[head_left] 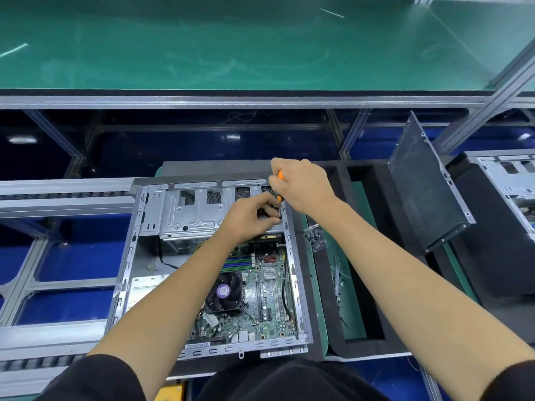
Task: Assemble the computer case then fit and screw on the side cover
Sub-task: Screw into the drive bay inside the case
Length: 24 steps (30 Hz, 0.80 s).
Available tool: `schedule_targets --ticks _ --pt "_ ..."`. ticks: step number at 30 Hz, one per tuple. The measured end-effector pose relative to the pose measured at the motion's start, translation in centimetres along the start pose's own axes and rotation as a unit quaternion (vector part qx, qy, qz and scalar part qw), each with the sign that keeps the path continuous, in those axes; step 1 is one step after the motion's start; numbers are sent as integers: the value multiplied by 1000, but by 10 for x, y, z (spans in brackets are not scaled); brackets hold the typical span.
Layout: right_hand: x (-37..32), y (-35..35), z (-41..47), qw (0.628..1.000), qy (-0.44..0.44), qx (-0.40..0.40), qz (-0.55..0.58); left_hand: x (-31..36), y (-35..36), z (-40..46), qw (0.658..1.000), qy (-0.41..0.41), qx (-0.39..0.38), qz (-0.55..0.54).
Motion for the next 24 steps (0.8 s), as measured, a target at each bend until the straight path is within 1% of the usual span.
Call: schedule_targets --ticks 4,8,10,12,15,17,19,21,24 --pt "-2 0 3 1000 10 4 -7 1 0 1 999 -5 -6 -49" --pt "-3 0 4 1000 24 18 3 3 -2 1 999 0 -4 -34" --pt "-3 -3 4 999 -9 8 -47 2 -2 1 1000 10 1 -12" --pt "-3 -10 4 994 -63 -13 -84 1 -1 1 1000 15 3 0" --pt "-6 -15 5 987 -132 -90 -37 -3 1 3 1000 18 4 9" --pt "-9 -14 5 977 -158 -133 -44 -3 2 3 1000 19 2 15" --pt "-10 -13 7 977 -151 -140 -60 -2 2 3 999 25 -1 22" --pt "-9 -13 10 980 -135 -130 -69 -2 1 3 1000 19 -8 11" --pt "-10 -13 14 983 -110 -109 -99 -1 -3 4 998 -10 1 -66"
Point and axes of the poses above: each hand's wrist, its own z-axis towards the middle knuckle, its own y-axis out of the palm, x = y × z, the point moved 3 cm from there along z, towards the middle knuckle, and after that the axes turned 11 degrees about z, right-handed, at the moved point
